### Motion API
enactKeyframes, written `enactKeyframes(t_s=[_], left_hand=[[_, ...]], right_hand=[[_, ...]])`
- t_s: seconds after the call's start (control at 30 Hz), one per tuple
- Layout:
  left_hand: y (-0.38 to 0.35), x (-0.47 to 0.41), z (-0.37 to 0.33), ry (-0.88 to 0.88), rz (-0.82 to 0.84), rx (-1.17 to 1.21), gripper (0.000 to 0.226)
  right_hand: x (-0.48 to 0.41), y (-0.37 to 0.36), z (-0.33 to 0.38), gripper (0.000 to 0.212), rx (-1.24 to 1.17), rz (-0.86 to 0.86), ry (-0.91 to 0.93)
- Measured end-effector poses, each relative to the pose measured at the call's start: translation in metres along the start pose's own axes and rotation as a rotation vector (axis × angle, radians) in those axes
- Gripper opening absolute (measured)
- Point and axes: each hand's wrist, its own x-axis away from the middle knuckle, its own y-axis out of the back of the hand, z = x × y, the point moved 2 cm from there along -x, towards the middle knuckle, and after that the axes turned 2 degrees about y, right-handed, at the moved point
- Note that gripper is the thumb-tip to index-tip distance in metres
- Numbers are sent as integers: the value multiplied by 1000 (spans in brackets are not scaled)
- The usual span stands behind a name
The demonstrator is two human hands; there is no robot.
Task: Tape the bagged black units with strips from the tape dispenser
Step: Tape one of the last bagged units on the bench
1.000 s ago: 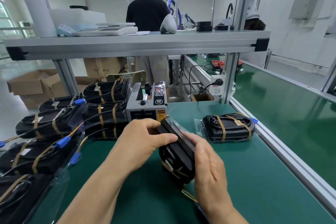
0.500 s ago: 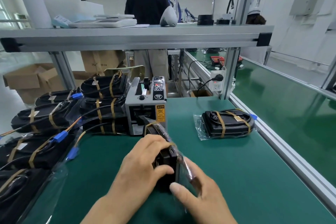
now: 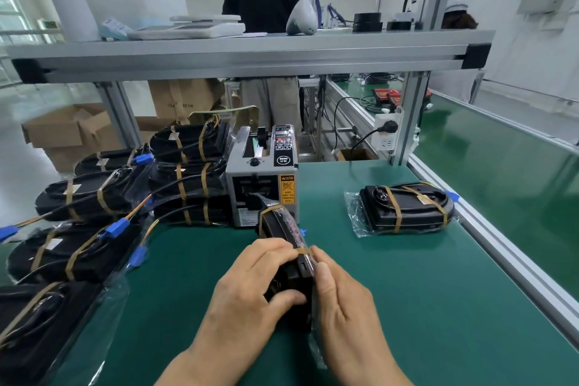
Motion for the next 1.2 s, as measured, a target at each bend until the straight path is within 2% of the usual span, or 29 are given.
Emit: enactKeyframes(t_s=[0.07, 0.13, 0.2, 0.27, 0.33, 0.4, 0.57, 0.73, 0.87, 1.03, 1.1, 1.2], left_hand=[[0, 0, 1, -20, 7, 13, 50], [3, -5, 4, 67, 22, 141, 42], [6, -17, 16, 313, -55, 317, 26], [4, -38, 42, 645, -229, 482, 6], [-3, -62, 70, 919, -294, 648, 13], [-12, -82, 89, 1090, -299, 789, 14], [-28, -111, 108, 1299, -311, 986, 25], [-35, -123, 109, 1356, -323, 1020, 24], [-41, -129, 109, 1399, -433, 1095, 7], [-38, -122, 90, 1276, -610, 1088, 17], [-26, -108, 74, 1144, -510, 1031, 22], [0, -81, 41, 842, -89, 973, 27]], right_hand=[[0, -2, -6, 53, 12, -33, -22], [0, -2, -9, 59, 30, -65, -32], [1, 0, -10, 62, 42, -103, -33], [2, 1, -10, 64, 33, -141, -44], [4, 3, -10, 63, 23, -172, -44], [4, 5, -10, 59, 18, -196, -42], [6, 8, -12, 51, 23, -220, -21], [6, 9, -14, 37, 29, -210, -34], [5, 9, -14, 36, -4, -202, -42], [5, 10, -14, 41, -6, -179, -57], [5, 13, -15, 45, -28, -179, -69], [6, 13, -14, 57, -17, -142, -80]])
